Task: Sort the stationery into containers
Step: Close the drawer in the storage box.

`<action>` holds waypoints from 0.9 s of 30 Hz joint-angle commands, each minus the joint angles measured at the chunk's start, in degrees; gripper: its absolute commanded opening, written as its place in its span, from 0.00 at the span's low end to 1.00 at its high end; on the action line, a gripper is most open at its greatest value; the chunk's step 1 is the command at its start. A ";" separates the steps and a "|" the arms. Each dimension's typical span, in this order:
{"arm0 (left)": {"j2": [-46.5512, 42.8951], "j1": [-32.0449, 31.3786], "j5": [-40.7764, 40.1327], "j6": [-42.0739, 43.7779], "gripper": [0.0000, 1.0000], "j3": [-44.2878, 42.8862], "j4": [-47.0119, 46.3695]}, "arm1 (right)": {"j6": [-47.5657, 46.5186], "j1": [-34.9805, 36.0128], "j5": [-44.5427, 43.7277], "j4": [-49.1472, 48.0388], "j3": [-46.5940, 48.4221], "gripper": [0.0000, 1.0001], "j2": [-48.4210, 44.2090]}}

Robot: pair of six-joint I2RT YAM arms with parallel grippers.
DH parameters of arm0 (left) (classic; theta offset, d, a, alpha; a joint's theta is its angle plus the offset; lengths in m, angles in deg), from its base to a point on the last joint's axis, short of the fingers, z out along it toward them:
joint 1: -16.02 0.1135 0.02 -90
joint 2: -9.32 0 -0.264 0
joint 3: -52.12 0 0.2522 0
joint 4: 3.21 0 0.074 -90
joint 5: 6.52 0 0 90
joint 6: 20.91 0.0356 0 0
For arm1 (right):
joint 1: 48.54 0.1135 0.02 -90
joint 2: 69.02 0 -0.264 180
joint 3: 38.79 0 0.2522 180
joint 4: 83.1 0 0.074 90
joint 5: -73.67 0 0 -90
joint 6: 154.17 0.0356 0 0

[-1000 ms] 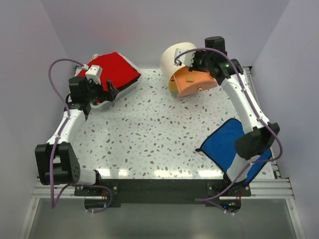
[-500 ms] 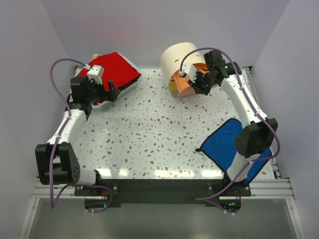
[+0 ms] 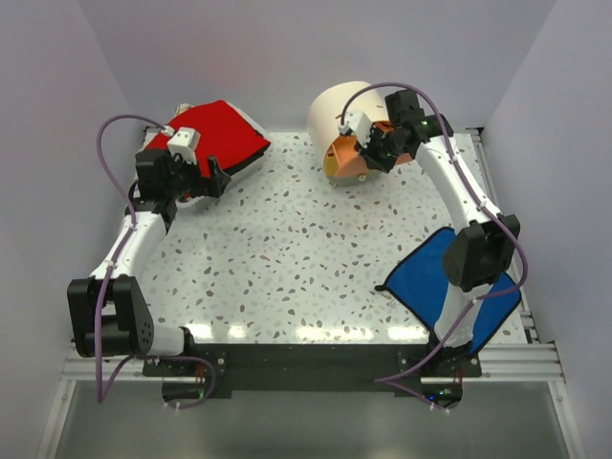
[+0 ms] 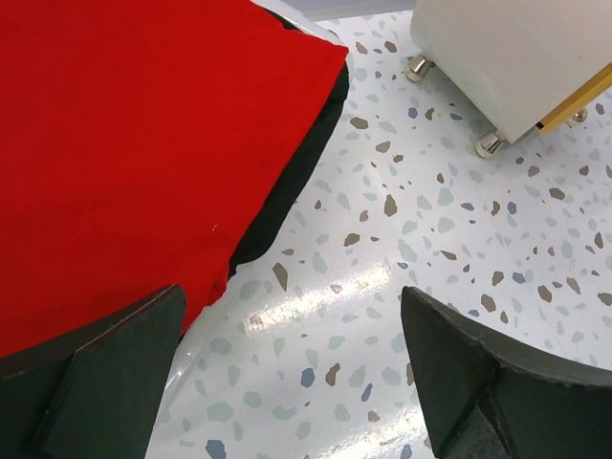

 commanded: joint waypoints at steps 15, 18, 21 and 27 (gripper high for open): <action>0.85 -0.21 -1.03 2.98 0.99 -2.52 0.25 | 8.53 1.04 2.92 -12.67 16.88 0.00 13.69; 1.20 -0.21 -1.21 3.24 0.99 -2.52 0.25 | 9.32 1.13 3.09 -12.85 17.32 0.00 14.31; 1.29 -0.30 -0.25 3.59 0.99 -3.75 2.25 | 9.14 1.31 3.62 -8.99 16.54 0.00 12.12; -0.38 -2.05 4.24 9.48 1.00 -8.93 4.82 | 26.57 -2.38 -1.64 -17.22 -6.17 0.97 -10.09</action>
